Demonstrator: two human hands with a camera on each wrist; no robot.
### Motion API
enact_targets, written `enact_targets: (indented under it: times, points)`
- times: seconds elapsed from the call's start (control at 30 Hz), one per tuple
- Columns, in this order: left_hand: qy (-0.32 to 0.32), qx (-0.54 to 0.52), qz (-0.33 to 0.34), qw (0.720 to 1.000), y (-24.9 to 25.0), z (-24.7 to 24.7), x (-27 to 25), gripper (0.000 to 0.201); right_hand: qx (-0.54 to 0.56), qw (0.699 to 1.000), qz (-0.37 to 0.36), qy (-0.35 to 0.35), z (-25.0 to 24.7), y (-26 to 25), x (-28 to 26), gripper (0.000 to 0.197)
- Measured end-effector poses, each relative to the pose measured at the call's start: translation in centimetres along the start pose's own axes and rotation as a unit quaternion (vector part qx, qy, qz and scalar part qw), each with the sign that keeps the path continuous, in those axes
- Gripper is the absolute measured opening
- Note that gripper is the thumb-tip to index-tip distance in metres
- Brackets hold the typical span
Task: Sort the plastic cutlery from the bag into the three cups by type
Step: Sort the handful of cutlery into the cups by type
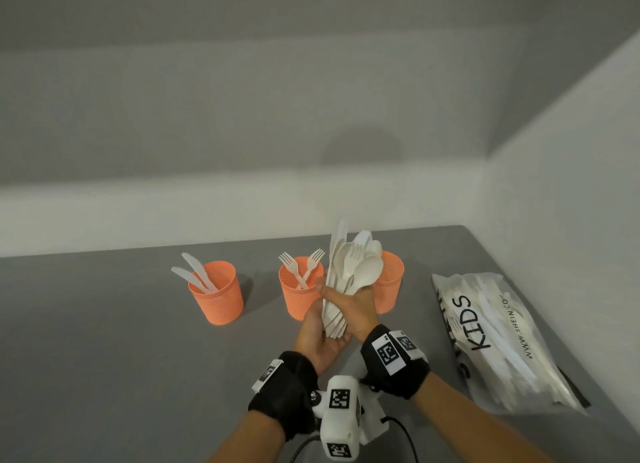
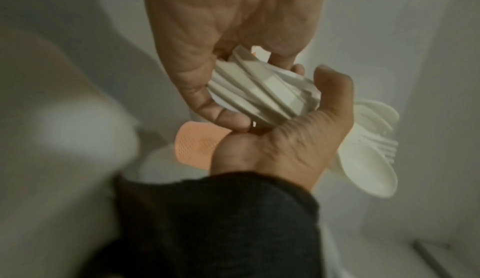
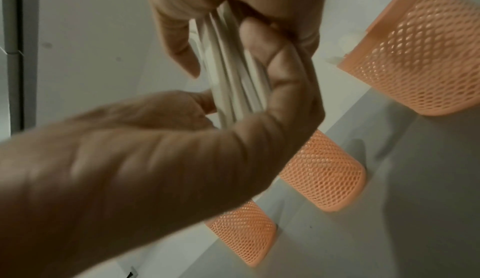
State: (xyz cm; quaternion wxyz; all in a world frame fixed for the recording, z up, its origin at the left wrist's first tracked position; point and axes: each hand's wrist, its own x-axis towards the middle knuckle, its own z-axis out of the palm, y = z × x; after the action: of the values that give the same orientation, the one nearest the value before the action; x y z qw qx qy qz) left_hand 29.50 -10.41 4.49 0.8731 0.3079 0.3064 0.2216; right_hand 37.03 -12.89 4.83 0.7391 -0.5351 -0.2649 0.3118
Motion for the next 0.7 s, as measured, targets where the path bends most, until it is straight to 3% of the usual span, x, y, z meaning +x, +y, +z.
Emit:
enact_targets:
  times: [0.1, 0.23, 0.37, 0.47, 0.53, 0.67, 0.7]
  points:
    - [0.013, 0.064, -0.006, 0.998, -0.3, -0.8, 0.3, 0.048, -0.030, 0.999, 0.033, -0.019, 0.0, 0.2, 0.6, 0.052]
    - [0.026, 0.138, 0.023, 0.990, -0.4, -1.3, 0.4, 0.055, -0.051, 0.988, 0.088, -0.118, -0.4, -0.4, 1.0, 0.033]
    - [0.114, 0.225, 0.118, 0.960, -0.1, -1.0, 1.8, 0.059, -0.032, 0.991, 0.094, -0.085, 0.1, 0.1, 0.6, 0.020]
    - [0.113, 0.293, 0.156, 0.937, 0.0, -0.9, 2.0, 0.054, -0.013, 0.995, 0.083, -0.057, 0.4, 0.6, 0.3, 0.011]
    - [0.092, 0.357, 0.174, 0.913, 0.0, -1.3, 1.4, 0.044, -0.008, 0.993, 0.102, -0.066, -0.1, 0.4, 0.4, 0.010]
    - [0.043, 0.527, 0.164, 0.833, 1.4, -3.6, 1.1, 0.032, 0.027, 0.987, 0.151, -0.041, -1.5, 0.7, 0.9, 0.009]
    - [0.045, 0.541, 0.163, 0.824, 2.0, -4.1, 1.0, 0.029, 0.035, 0.987, 0.151, -0.036, -1.9, 0.6, 0.9, 0.008]
